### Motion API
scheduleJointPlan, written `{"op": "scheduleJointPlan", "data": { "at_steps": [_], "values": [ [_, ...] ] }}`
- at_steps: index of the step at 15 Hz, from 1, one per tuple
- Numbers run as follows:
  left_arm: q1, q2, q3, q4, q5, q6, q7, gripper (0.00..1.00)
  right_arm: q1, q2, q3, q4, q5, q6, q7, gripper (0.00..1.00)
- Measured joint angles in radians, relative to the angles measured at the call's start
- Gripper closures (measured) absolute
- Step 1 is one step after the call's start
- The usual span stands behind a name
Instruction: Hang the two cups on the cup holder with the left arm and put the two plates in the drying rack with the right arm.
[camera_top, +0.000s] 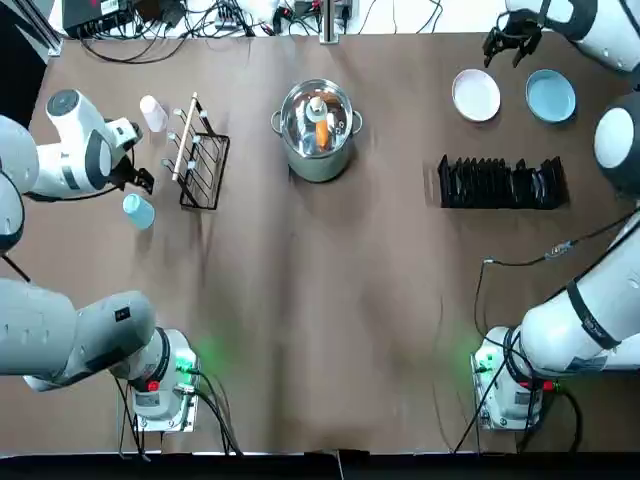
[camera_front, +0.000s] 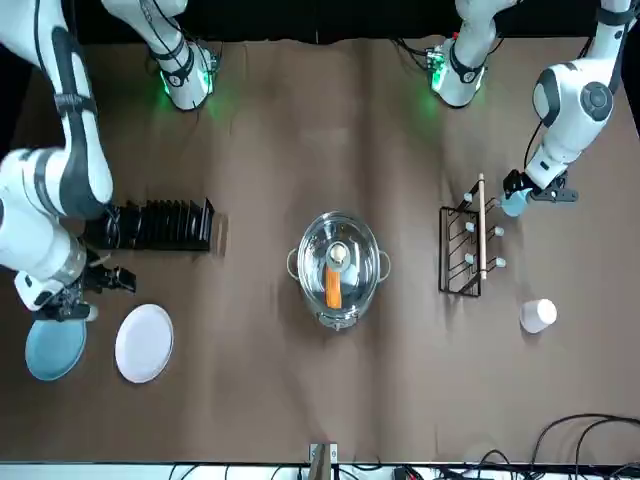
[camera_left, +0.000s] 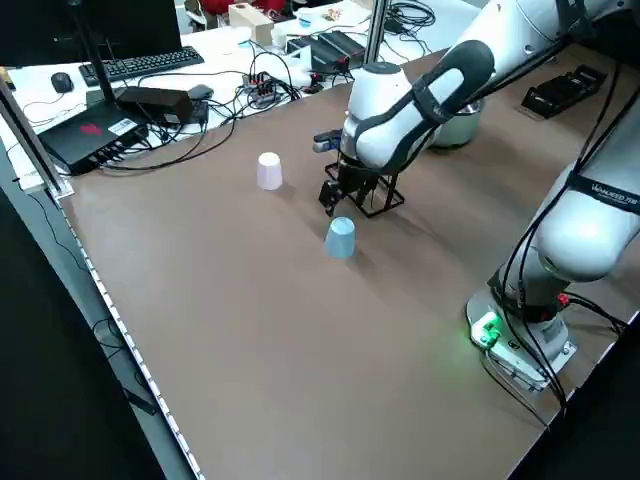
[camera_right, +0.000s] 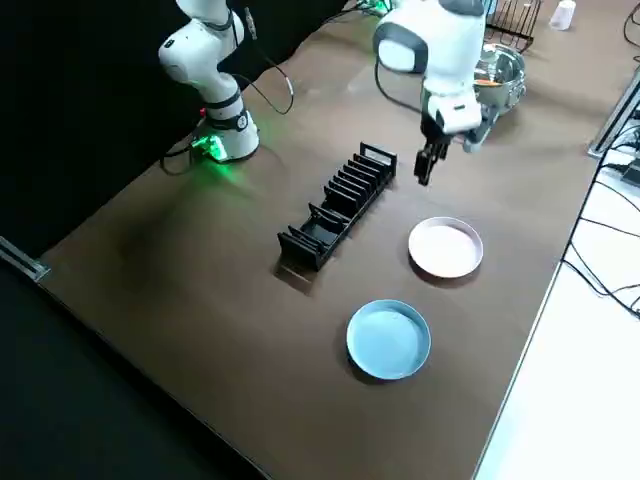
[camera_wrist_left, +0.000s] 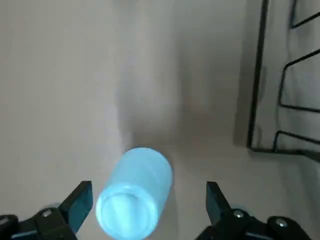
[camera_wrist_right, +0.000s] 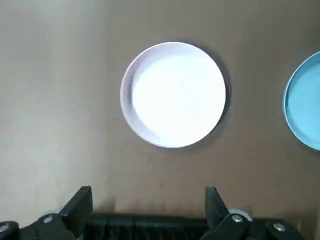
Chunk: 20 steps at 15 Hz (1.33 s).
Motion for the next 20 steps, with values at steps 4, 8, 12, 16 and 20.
{"op": "scheduleJointPlan", "data": {
  "at_steps": [4, 8, 12, 16, 20],
  "values": [
    [0.030, 0.027, 0.000, -0.031, 0.001, 0.080, 0.022, 0.00, -0.018, 0.084, 0.000, 0.005, 0.000, 0.140, -0.001, 0.06],
    [0.034, 0.080, -0.001, -0.049, 0.001, 0.165, 0.022, 0.00, -0.073, 0.177, -0.008, 0.050, -0.001, 0.210, 0.000, 0.23],
    [0.043, 0.100, 0.000, -0.049, 0.001, 0.173, 0.022, 0.00, -0.284, 0.240, -0.014, 0.135, -0.004, 0.227, -0.188, 0.26],
    [0.060, 0.101, 0.000, -0.051, 0.004, 0.173, 0.023, 0.01, -0.397, 0.323, -0.012, 0.173, -0.004, 0.414, -0.234, 0.32],
    [0.060, 0.102, 0.000, -0.053, 0.005, 0.173, 0.024, 0.27, -0.434, 0.426, -0.011, 0.207, -0.003, 0.538, -0.232, 0.38]
  ]
}}
